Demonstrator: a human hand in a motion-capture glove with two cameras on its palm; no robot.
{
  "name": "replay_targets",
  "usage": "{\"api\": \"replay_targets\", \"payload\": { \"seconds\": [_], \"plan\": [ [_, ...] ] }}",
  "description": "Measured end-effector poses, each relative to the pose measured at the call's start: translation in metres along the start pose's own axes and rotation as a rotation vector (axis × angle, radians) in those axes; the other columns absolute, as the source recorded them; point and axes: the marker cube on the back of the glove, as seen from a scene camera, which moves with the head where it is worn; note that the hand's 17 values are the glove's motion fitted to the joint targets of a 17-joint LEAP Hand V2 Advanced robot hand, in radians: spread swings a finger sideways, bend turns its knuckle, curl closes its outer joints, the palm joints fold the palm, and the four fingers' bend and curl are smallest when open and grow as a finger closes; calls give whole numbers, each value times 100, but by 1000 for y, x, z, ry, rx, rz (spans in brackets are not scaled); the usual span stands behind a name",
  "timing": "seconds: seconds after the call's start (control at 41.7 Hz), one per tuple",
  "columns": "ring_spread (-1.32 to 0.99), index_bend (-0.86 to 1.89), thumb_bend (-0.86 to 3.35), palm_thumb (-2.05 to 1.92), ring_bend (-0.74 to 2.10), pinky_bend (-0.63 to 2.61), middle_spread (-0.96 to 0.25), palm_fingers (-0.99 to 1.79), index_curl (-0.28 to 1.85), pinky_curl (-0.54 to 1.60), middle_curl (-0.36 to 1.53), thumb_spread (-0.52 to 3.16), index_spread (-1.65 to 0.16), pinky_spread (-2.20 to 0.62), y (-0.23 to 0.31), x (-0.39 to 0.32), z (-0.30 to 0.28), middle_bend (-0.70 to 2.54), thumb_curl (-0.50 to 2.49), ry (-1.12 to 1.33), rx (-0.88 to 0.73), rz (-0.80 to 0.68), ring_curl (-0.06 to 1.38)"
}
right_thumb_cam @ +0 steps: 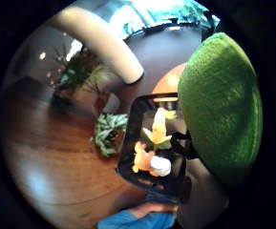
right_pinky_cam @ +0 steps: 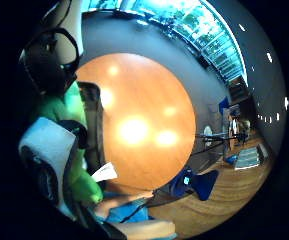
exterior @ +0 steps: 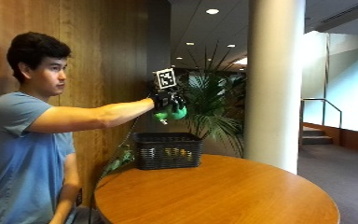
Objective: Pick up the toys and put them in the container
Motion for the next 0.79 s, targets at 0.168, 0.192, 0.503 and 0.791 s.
{"api": "replay_targets", "payload": {
  "seconds": [0.168, 0.192, 0.503, 0.791],
  "plan": [
    [-47, 18, 9, 69, 100, 131, -35, 63, 46, 38, 62, 91, -36, -33, 23, 6, 12, 41, 83, -108, -62, -35, 59],
    [-47, 18, 9, 70, 100, 131, -35, 63, 46, 38, 63, 91, -35, -33, 25, 6, 15, 41, 84, -91, -81, -29, 60],
    [-26, 10, -15, -1, 88, 156, -14, -5, 42, 46, 64, 112, -27, -20, 52, 3, 58, 21, 58, -118, -362, -4, 61],
    [-1, 14, -12, -16, 38, 152, 8, -34, 35, 41, 47, 106, -25, 0, 38, 27, 42, 13, 40, 98, -207, 21, 42]
  ]
}}
